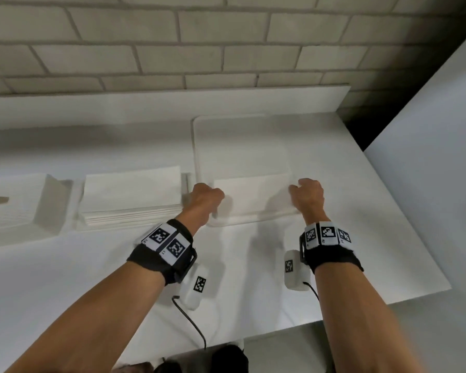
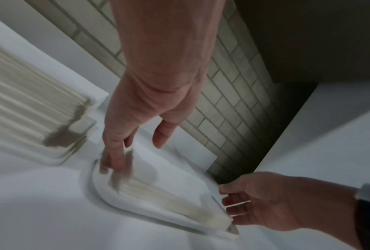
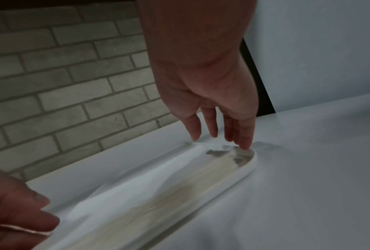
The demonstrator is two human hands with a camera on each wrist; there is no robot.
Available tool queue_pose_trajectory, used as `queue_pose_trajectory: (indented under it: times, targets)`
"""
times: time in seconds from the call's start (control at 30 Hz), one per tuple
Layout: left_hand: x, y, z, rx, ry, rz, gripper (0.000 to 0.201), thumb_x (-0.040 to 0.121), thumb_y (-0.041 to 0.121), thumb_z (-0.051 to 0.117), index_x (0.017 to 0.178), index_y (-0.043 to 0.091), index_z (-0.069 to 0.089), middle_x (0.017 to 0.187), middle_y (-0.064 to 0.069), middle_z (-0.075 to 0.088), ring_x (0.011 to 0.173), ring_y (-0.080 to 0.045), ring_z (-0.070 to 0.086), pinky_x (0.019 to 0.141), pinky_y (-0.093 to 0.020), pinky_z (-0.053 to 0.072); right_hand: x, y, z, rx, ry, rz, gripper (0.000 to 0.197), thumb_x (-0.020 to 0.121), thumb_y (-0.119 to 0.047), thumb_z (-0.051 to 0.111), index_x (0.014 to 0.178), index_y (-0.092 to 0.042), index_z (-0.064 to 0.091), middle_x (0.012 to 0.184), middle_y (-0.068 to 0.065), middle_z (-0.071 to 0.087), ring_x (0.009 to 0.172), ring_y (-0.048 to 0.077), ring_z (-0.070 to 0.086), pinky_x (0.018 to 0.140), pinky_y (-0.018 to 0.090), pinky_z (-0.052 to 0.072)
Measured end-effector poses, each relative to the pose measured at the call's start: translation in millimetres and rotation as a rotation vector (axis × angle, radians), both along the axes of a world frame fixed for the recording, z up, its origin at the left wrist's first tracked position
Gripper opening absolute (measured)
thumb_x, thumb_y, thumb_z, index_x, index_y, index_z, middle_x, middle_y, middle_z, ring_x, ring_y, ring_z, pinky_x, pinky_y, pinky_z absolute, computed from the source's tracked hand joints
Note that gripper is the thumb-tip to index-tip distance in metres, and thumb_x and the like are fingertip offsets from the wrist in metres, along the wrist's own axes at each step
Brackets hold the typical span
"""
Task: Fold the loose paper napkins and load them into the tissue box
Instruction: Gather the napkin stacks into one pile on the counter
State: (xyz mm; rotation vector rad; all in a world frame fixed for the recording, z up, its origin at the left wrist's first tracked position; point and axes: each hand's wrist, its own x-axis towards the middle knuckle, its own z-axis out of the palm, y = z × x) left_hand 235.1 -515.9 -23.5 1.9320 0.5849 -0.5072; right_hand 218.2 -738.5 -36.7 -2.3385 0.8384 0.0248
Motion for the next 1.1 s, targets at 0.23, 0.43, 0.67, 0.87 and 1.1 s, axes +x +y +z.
queue_pose_trajectory:
  times: [0.23, 0.43, 0.67, 0.87, 1.1]
  targets:
    - [6, -15, 1, 0.114, 0.039, -0.045, 0.024, 0.088, 0.010, 0.058, 0.109, -0.002, 0.056, 0.104, -0.016, 0.065, 0.079, -0.024, 0.057, 0.048, -0.024, 0.037, 13, 9, -22, -0.086, 0.071, 0.079, 0.027, 0.089, -0.012, 0.051, 0.107, 0.005, 0.061, 0.116, 0.021, 0.064, 0.111, 0.036, 0.058, 0.099, 0.040, 0.047]
    - [12, -27, 1, 0.166, 0.056, -0.039, 0.012, 0.086, 0.005, 0.056, 0.079, 0.003, 0.046, 0.116, -0.014, 0.060, 0.095, -0.027, 0.060, 0.065, -0.030, 0.048, 24, 3, -34, -0.050, 0.095, 0.056, 0.031, 0.085, -0.016, 0.059, 0.108, 0.005, 0.062, 0.117, 0.022, 0.063, 0.111, 0.036, 0.059, 0.098, 0.039, 0.049]
    - [6, -27, 8, -0.134, 0.060, 0.043, 0.040, 0.086, 0.010, 0.061, 0.123, 0.000, 0.049, 0.118, -0.012, 0.055, 0.107, -0.031, 0.055, 0.077, -0.034, 0.045, 21, 1, -37, -0.032, 0.079, 0.059, 0.018, 0.082, -0.015, 0.058, 0.091, 0.000, 0.062, 0.111, 0.021, 0.064, 0.107, 0.037, 0.059, 0.094, 0.039, 0.048]
    - [6, -24, 21, -0.354, 0.001, 0.106, 0.014, 0.079, 0.008, 0.071, 0.084, 0.009, 0.058, 0.080, -0.007, 0.060, 0.069, -0.021, 0.055, 0.061, -0.029, 0.049, 18, 0, -23, 0.066, 0.072, 0.025, 0.026, 0.082, -0.018, 0.058, 0.061, -0.007, 0.047, 0.080, 0.013, 0.059, 0.086, 0.031, 0.057, 0.074, 0.034, 0.044]
    - [-2, -25, 93, -0.612, -0.149, -0.054, 0.037, 0.079, 0.005, 0.070, 0.116, 0.000, 0.064, 0.111, -0.013, 0.072, 0.101, -0.027, 0.069, 0.081, -0.038, 0.059, 12, 4, -4, 0.737, -0.072, -0.290, 0.073, 0.095, -0.063, 0.028, 0.106, 0.002, 0.060, 0.096, 0.016, 0.068, 0.089, 0.032, 0.066, 0.084, 0.047, 0.056]
